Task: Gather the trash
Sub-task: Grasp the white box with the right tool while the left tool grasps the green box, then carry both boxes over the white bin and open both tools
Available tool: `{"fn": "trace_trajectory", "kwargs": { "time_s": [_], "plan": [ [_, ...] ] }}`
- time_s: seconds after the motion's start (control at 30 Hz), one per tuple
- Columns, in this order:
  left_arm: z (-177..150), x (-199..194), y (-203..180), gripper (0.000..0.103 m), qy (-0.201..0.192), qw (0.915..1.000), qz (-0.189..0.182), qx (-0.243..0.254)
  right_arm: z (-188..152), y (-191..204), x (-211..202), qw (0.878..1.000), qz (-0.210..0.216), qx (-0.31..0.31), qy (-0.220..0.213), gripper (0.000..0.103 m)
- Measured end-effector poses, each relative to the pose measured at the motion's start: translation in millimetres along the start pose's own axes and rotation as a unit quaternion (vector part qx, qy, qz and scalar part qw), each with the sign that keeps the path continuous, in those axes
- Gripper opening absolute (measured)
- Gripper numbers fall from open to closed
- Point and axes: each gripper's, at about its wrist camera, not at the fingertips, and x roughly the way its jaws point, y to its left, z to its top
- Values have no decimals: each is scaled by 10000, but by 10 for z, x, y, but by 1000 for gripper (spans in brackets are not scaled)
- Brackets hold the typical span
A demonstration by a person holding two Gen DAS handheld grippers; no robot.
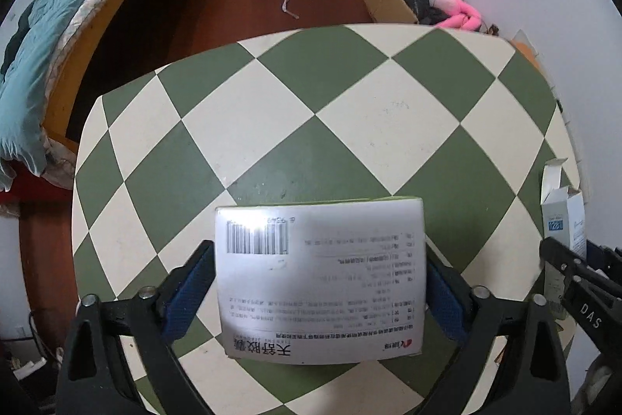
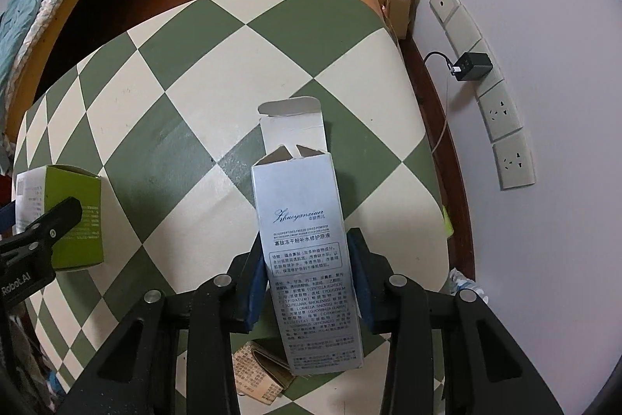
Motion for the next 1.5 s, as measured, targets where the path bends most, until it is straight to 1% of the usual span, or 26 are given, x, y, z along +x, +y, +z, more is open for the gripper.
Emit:
{"fn": "trace_trajectory", "kwargs": {
  "time_s": [0.03,0.27,0.37,0.57,0.7,0.8,0.9,0.93,1.1,1.23,1.37,1.4,1.43,1.5],
  "plan": [
    [-8,-21,8,87,-44,10000,-29,-31,-5,11,-8,10000,-16,-9,-6,41],
    [-126,-282,145,86,-593,9982,122,-11,-79,47,-62,9998,-149,12,-156,38],
    [-239,-456,280,86,-828,9965,113,-90,-171,94,-163,9992,-162,-43,-364,38],
    [-465,-852,514,86,-1374,9903,98,-197,-398,326,-602,9951,-139,-289,-930,38],
    [-637,-1170,709,86,-1702,9848,66,-334,-574,512,-944,9917,40,-317,-1246,38],
    [-819,-1460,911,86,-1974,9793,39,-437,-703,676,-1206,9881,227,-366,-1476,38],
    [-1007,-1695,1105,86,-2166,9749,5,-517,-847,878,-1472,9837,465,-433,-1682,38],
    [-1088,-1771,1198,86,-2201,9739,-44,-562,-924,990,-1584,9816,598,-480,-1751,38],
    [-1492,-2053,1663,86,-2386,9681,10,-770,-1241,1516,-1952,9726,1074,-697,-1942,38],
    [-1848,-2204,2175,86,-2431,9647,69,-1007,-1550,2156,-2108,9626,1560,-1063,-1946,38],
    [-2235,-2231,2786,86,-2372,9619,211,-1343,-1913,2933,-2080,9520,2013,-1484,-1766,38],
    [-2325,-2210,2931,86,-2336,9613,247,-1438,-2002,3141,-2032,9496,2124,-1580,-1675,38],
    [-2435,-2171,3106,86,-2279,9608,300,-1549,-2122,3429,-1948,9457,2288,-1737,-1519,38],
    [-2654,-2052,3435,86,-2115,9599,419,-1793,-2304,3785,-1794,9418,2451,-1907,-1291,38]
  ]
}}
